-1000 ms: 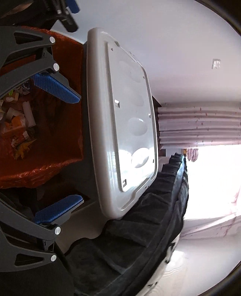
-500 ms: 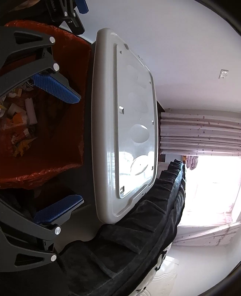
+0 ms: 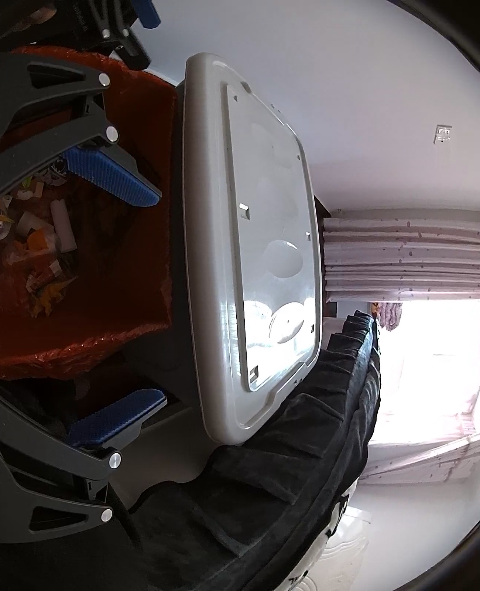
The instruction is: Collect trash
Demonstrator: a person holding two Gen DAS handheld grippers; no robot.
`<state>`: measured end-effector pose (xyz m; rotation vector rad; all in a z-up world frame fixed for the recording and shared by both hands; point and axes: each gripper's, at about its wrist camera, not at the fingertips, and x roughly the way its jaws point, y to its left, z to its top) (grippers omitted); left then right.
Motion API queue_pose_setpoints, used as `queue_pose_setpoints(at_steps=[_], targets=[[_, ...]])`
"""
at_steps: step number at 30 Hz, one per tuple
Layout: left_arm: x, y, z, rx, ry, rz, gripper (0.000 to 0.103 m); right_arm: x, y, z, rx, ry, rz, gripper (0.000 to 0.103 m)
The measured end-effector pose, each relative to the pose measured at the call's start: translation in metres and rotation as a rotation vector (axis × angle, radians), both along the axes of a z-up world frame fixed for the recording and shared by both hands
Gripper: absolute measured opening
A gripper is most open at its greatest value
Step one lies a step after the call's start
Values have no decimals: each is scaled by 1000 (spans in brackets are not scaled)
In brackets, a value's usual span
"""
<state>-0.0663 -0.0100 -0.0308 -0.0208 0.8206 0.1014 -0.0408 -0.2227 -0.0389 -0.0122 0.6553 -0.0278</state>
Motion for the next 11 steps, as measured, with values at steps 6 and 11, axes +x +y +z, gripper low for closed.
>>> queue_pose_setpoints(at_steps=[6,11], targets=[[3,6,-1,-4,20,36,92,1,-3,0,12,2,-16,98],[5,7,-7,-7,53,39,92,2,-4,-2,9,7,-25,98]])
